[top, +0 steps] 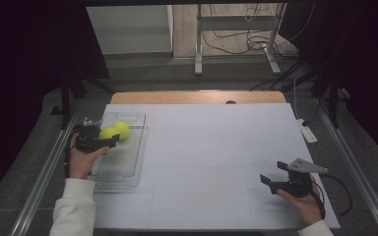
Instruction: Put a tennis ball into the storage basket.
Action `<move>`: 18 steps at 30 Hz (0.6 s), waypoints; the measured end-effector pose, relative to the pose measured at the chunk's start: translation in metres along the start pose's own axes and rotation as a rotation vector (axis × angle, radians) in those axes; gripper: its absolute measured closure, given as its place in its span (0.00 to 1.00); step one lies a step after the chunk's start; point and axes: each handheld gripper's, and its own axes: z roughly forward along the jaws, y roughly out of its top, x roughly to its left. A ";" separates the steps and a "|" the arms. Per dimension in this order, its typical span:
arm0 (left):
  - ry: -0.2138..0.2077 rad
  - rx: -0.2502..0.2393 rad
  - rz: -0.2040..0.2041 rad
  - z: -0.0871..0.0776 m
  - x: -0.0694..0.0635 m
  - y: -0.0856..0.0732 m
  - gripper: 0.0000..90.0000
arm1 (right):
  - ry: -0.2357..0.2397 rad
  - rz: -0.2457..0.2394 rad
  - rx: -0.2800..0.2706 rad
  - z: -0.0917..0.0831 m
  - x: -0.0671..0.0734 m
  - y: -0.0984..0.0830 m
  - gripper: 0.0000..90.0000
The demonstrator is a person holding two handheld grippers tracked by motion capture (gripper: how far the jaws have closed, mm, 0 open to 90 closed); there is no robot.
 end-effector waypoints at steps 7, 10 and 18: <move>0.008 0.042 0.024 0.004 -0.001 -0.001 0.30 | -0.001 0.001 0.000 0.000 0.000 0.000 0.14; 0.009 0.050 0.027 0.005 -0.001 -0.002 0.30 | -0.001 0.001 -0.002 0.000 0.000 0.000 0.14; 0.014 0.077 0.035 0.007 -0.001 -0.002 0.30 | -0.002 0.000 -0.001 0.000 0.000 0.000 0.14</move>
